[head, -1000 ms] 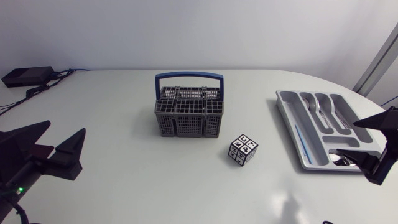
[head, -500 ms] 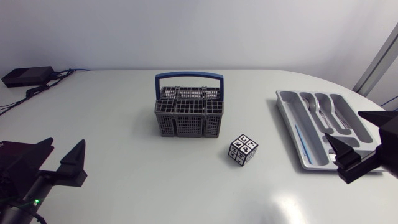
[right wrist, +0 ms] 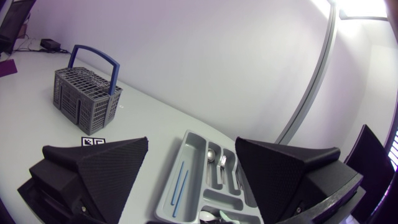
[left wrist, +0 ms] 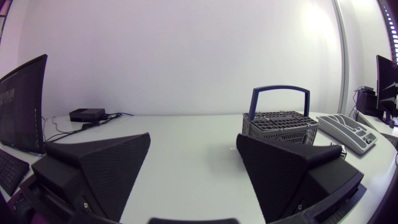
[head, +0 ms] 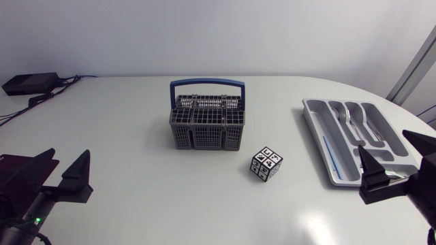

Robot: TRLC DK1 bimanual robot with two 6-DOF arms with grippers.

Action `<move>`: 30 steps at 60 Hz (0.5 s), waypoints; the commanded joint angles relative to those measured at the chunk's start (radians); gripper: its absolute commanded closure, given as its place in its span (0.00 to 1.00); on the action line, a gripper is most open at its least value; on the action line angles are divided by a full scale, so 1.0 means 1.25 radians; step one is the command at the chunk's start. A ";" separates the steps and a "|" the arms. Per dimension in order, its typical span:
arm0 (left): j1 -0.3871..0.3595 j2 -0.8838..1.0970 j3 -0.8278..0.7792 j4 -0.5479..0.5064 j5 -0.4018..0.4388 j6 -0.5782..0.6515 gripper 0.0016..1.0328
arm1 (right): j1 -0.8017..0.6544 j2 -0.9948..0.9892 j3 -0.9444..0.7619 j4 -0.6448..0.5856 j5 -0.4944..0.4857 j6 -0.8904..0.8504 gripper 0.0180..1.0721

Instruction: Transfer all utensils from the basket to the drawer tray.

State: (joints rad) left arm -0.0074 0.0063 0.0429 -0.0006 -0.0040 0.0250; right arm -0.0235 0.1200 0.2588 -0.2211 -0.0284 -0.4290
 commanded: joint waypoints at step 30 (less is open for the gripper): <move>0.006 -0.005 -0.034 0.000 0.003 -0.020 0.07 | 0.016 -0.072 -0.157 0.132 0.018 0.262 0.04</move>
State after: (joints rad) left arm -0.0074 0.0063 0.0399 0.0063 -0.0040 0.0250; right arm -0.0135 0.0444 0.1005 -0.0803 -0.0170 -0.1734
